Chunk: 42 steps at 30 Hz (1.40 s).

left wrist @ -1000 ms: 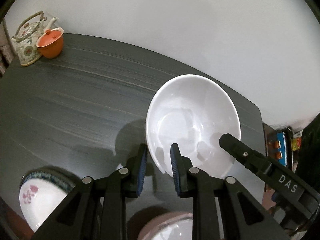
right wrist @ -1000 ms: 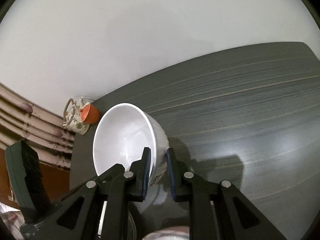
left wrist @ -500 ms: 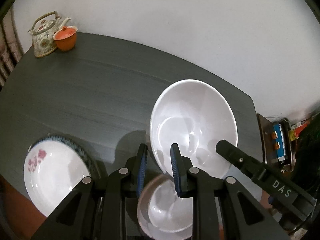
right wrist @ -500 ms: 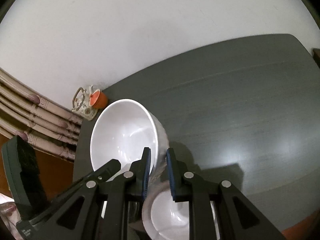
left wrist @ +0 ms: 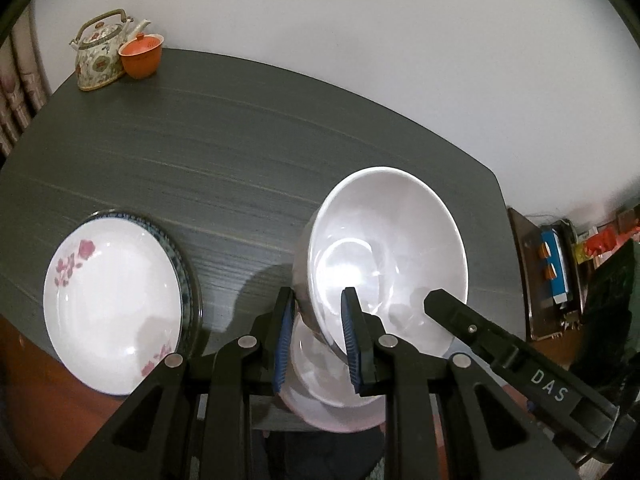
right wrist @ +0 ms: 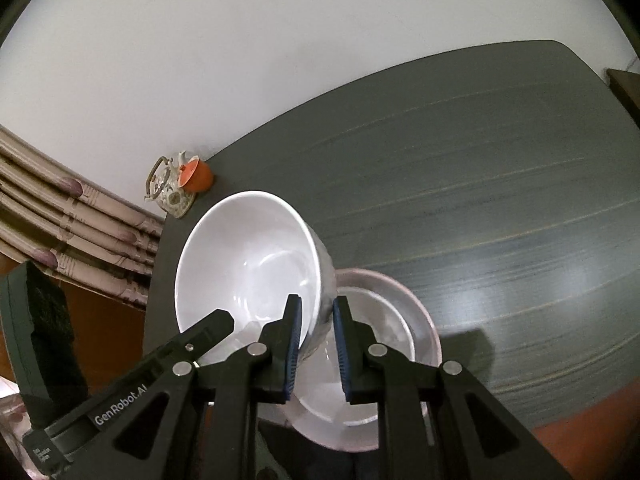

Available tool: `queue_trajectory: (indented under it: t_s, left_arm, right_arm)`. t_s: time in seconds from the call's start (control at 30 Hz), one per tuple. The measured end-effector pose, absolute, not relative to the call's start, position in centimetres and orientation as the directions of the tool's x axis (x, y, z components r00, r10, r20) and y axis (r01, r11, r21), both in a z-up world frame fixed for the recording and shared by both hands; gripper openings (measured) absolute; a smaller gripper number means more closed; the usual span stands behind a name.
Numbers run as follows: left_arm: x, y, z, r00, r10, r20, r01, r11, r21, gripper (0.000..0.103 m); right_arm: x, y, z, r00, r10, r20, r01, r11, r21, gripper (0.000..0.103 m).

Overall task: Organize plates and bowls
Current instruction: 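Carry the 'Rabbit' bowl with both tools and lower it into the 'Dog' bowl, then grip the rims of the nested bowls with both tools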

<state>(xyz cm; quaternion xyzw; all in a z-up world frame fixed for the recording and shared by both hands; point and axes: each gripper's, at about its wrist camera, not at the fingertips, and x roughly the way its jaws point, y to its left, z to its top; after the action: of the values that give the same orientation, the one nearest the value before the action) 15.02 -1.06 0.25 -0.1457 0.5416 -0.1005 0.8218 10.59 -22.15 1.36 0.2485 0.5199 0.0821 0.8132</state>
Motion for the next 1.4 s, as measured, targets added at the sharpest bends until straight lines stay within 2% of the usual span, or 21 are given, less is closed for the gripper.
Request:
queue_trajectory:
  t_s: [0.47,1.4]
  left_arm:
    - [11.8,-2.8,-2.0,0.336,-0.319,-0.886,0.035,0.944,-0.327,0.021]
    - [12.9,-5.5,-4.7,0.262,-0.275,-0.925,0.045,0.961,-0.273,0.020]
  right_arm:
    - [7.9,-21.8,-1.2,0.412,0.361,-0.837,0.170,0.871,0.460,0.017]
    - [7.6,-21.9,-4.4,0.358,0.342,-0.869,0.209,0.878,0.432,0.017]
